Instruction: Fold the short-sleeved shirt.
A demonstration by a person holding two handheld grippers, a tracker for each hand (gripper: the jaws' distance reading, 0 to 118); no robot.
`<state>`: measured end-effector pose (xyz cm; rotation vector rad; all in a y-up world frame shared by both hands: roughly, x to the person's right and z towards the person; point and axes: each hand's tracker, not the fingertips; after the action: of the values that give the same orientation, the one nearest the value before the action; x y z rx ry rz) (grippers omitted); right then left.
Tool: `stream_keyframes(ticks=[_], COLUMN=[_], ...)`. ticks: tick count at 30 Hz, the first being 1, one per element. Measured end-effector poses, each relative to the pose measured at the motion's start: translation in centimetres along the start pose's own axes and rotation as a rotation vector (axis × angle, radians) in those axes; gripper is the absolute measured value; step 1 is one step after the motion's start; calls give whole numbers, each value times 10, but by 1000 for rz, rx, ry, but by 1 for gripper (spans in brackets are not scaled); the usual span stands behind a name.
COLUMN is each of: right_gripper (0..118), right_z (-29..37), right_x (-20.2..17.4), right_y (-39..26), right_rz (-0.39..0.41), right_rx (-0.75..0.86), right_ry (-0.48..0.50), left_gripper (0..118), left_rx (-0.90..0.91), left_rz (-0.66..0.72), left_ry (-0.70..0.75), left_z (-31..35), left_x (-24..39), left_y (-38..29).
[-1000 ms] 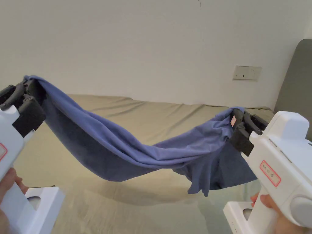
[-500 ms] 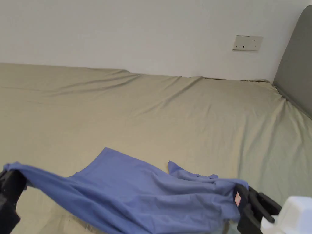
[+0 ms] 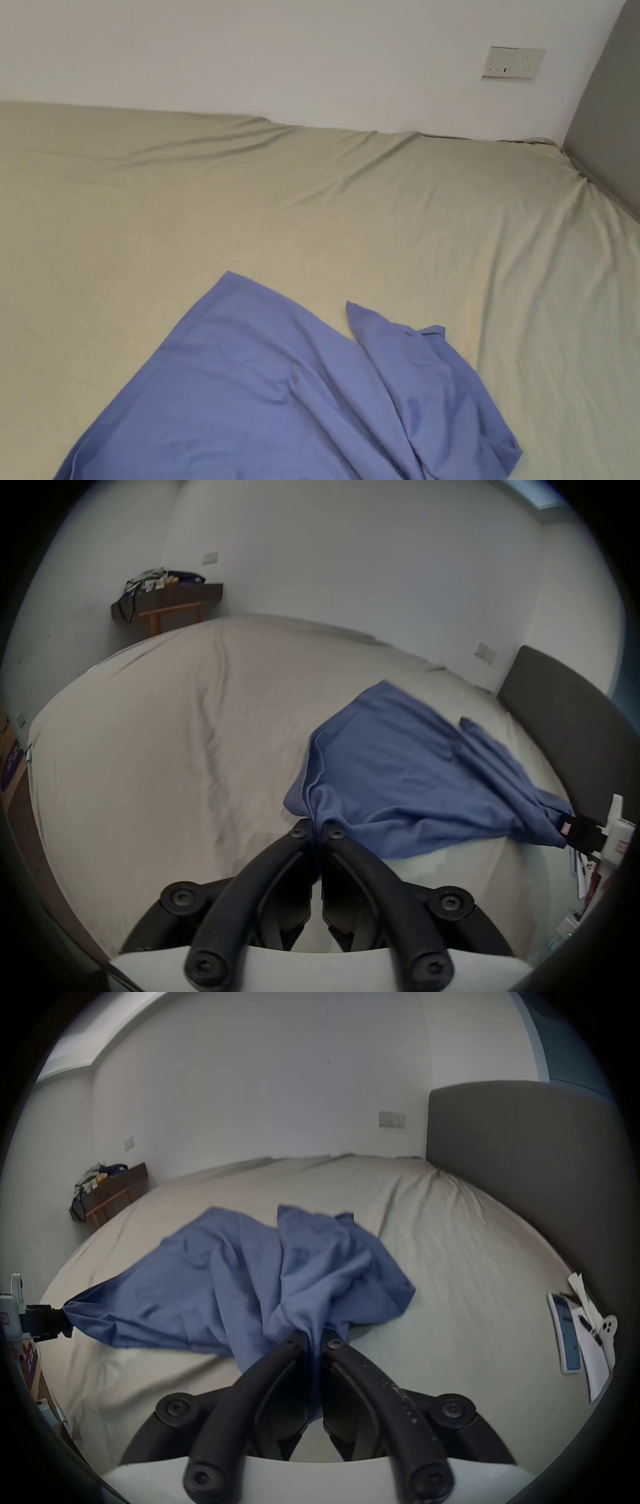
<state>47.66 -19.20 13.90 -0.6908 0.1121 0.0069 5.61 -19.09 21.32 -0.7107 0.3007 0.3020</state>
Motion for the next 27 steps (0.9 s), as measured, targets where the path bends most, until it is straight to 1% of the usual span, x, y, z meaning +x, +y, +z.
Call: stream_keyframes(ticks=[3,5,7,9,10,11,12,13,14,15,16,17,18,20,21,23,25,26,27], right_gripper=[9,9,9,9,11,11,14,21,39,65,101,118,118,118,118,118,118,118,118], right_z=[-13,-20,-27,-31,-31,-31,-28,-25,-18,-11,-3,13,30,61,78,109,136,149,161], right_x=[0,2,5,6,6,7,7,8,11,14,16,18,19,21,21,22,22,21,19], right_y=[-12,-18,-22,-23,-22,-20,-17,-15,-12,-7,-2,4,12,28,33,44,49,50,49], right_rz=[-4,-1,-17,-19,-17,-12,-15,-24,-41,-51,-66,-67,-66,-60,-66,-92,-114,-118,-109], right_rx=[-65,-89,-112,-124,-126,-132,-132,-116,-90,-87,-52,13,82,188,239,332,420,453,488], right_ry=[-8,-24,-33,-40,-39,-32,-30,-30,-19,-16,-16,-19,-24,-45,-33,-27,-17,-20,-50], left_gripper=[3,3,3,4,14,19,24,41,71,93,109,115,117,117,117,118,118,118,118], left_rx=[-85,-95,-137,-144,-143,-138,-119,-104,-74,-14,38,80,148,255,299,383,462,495,524], left_rz=[-3,-12,-42,-55,-61,-69,-71,-64,-45,-28,-15,-28,-49,-96,-114,-162,-185,-183,-189], left_ry=[60,69,108,107,105,108,119,119,101,77,58,22,-19,-47,-64,-113,-129,-157,-173], left_z=[-16,-22,-28,-30,-30,-28,-25,-22,-16,-6,7,20,35,64,77,102,124,135,144], left_x=[-6,-8,-10,-10,-9,-7,-7,-8,-8,-8,-5,-2,2,13,19,30,42,46,51], left_y=[-5,-9,-11,-12,-12,-11,-10,-7,-2,4,8,16,23,37,42,51,55,54,53])
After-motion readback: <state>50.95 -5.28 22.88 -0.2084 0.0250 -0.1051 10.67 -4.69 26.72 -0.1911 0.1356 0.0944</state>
